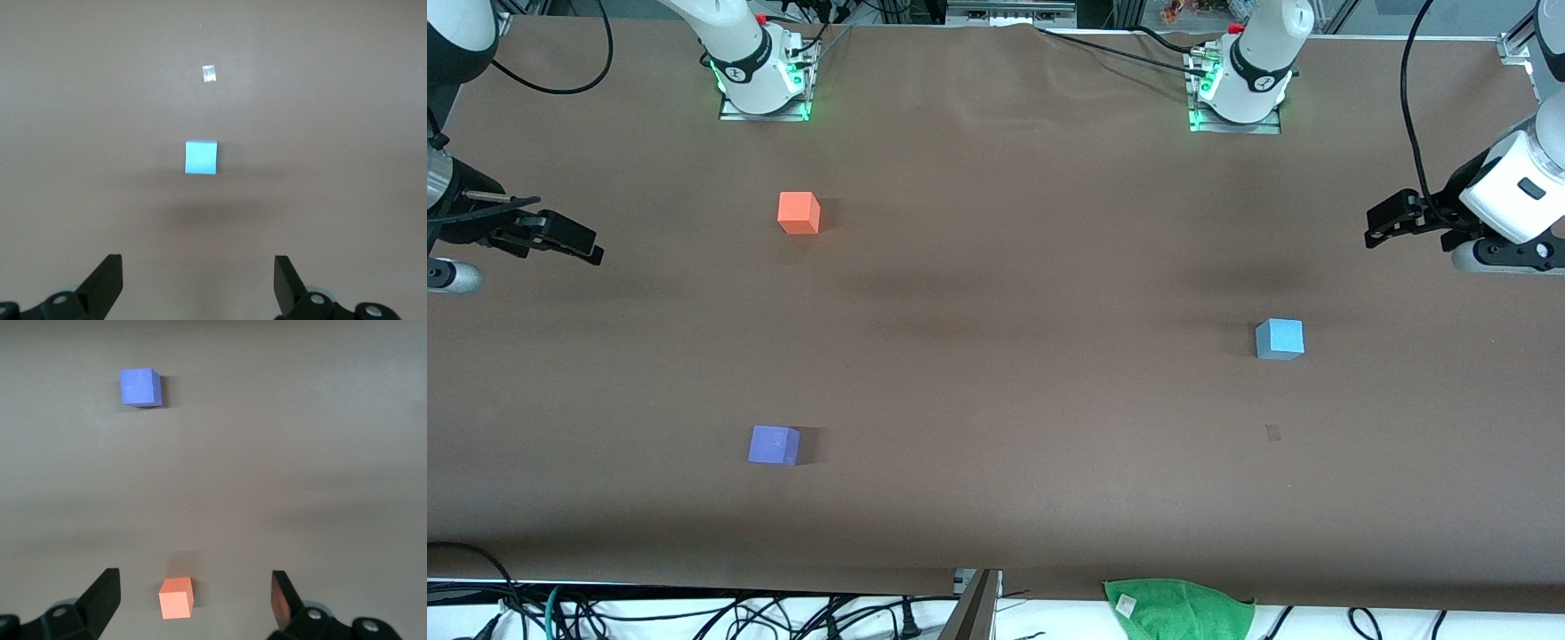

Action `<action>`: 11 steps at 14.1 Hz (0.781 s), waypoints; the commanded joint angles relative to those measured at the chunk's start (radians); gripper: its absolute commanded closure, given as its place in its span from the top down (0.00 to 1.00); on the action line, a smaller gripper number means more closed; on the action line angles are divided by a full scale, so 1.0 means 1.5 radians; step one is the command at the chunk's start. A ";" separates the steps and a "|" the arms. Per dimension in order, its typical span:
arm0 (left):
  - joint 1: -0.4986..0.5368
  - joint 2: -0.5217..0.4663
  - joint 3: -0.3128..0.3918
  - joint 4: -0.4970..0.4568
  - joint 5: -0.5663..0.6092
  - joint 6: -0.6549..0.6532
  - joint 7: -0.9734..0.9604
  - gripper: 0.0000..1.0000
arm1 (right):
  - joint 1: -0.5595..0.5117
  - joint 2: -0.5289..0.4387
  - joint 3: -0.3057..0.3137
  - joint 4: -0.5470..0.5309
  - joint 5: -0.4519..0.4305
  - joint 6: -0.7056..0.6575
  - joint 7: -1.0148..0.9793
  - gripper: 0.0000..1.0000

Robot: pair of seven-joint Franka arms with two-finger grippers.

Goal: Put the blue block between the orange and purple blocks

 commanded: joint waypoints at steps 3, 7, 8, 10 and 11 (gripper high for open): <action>0.005 0.024 0.001 0.003 -0.009 -0.103 0.005 1.00 | -0.017 -0.023 0.020 -0.028 0.003 -0.001 -0.011 1.00; 0.019 0.091 0.001 -0.003 -0.009 -0.064 0.006 1.00 | -0.073 -0.021 0.069 -0.028 0.002 -0.006 -0.013 1.00; 0.019 0.102 0.001 -0.017 -0.008 -0.030 0.009 1.00 | -0.073 -0.021 0.069 -0.027 0.002 -0.002 -0.013 1.00; 0.019 0.106 0.001 -0.069 -0.006 0.074 0.029 1.00 | -0.072 -0.020 0.069 -0.026 0.001 0.001 -0.011 1.00; 0.019 0.106 0.001 -0.105 -0.006 0.133 0.042 1.00 | -0.072 -0.018 0.069 -0.026 0.001 0.004 -0.009 1.00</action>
